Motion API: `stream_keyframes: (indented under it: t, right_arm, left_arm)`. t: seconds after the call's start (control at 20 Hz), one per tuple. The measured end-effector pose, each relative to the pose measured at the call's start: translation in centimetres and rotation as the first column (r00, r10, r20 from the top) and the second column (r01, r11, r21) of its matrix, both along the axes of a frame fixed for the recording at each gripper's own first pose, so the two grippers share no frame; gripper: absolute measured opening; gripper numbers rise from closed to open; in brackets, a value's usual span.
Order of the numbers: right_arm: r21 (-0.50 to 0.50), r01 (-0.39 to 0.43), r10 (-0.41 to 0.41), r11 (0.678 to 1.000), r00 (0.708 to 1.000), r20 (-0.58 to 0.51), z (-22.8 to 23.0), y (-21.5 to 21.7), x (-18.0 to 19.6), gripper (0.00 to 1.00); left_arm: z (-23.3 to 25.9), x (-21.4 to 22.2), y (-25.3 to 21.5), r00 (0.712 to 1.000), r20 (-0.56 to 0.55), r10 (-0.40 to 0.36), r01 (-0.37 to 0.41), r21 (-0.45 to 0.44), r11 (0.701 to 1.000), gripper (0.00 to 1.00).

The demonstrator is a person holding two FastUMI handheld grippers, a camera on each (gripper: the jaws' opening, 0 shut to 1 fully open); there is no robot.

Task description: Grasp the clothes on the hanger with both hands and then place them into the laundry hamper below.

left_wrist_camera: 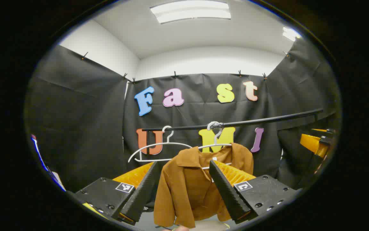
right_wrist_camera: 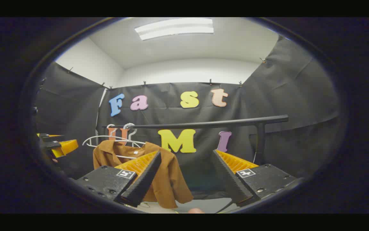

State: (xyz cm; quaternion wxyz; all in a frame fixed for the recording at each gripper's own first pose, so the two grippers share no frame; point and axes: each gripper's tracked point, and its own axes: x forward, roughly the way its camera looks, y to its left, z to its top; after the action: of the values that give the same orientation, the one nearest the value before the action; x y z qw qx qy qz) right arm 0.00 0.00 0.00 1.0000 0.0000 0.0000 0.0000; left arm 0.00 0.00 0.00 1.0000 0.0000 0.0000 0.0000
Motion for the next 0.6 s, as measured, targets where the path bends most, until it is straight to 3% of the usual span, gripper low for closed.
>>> stream_keyframes:
  t: [0.6]
  right_arm:
    - [-0.030, 0.048, -0.048, 0.998, 0.999, -0.001, -0.7, 1.4, 0.5, 0.96]
  left_arm:
    - [-0.5, 1.3, -0.1, 0.998, 0.024, -0.060, 0.060, 0.010, 0.998, 0.98]
